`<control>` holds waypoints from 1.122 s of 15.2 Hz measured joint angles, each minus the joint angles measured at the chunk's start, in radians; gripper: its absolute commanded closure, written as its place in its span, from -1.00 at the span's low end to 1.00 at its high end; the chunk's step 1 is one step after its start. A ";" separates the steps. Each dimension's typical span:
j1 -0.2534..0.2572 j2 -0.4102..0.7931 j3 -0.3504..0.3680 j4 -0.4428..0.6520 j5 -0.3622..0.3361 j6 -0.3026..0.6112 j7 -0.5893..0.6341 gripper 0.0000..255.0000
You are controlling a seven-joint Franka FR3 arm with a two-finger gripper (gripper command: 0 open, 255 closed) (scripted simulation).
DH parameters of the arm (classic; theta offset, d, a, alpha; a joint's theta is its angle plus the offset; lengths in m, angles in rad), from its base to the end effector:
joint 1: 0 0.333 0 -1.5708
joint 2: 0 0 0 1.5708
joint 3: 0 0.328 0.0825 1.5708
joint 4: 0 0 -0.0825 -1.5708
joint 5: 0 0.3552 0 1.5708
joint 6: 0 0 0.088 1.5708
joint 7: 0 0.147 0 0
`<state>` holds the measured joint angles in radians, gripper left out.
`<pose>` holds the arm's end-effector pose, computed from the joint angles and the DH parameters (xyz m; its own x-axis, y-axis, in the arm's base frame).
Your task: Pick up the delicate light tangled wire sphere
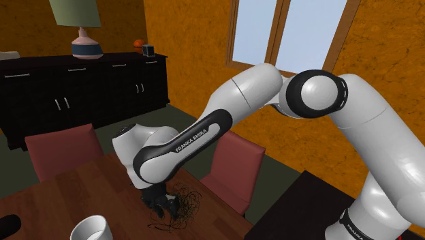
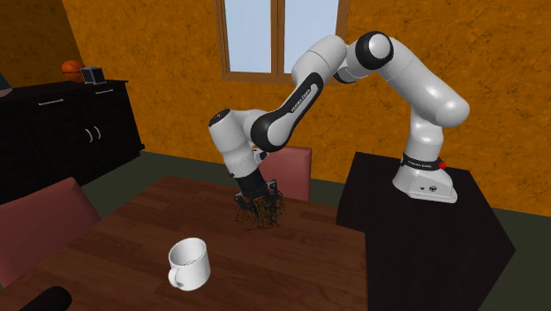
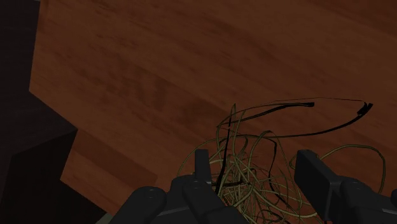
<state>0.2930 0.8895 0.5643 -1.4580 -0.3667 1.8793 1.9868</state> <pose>0.4910 0.4283 0.1711 0.4898 -0.8718 0.0001 -0.8202 -0.4607 0.3392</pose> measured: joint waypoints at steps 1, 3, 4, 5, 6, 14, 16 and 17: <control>0.000 0.000 0.000 0.000 0.000 0.000 0.000 1.00; 0.000 0.000 0.000 0.000 0.000 0.000 0.000 1.00; 0.000 0.000 0.000 0.000 0.000 0.000 0.000 1.00; 0.000 0.000 0.000 0.000 0.000 0.000 0.000 1.00; -0.001 -0.002 0.000 0.000 0.001 -0.004 -0.001 1.00; -0.016 -0.064 0.022 -0.001 0.025 -0.063 -0.006 1.00; -0.020 -0.080 0.028 -0.003 0.032 -0.076 -0.007 1.00; -0.021 -0.086 0.030 -0.001 0.034 -0.084 -0.008 1.00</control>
<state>0.2723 0.8038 0.5943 -1.4585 -0.3324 1.7954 1.9790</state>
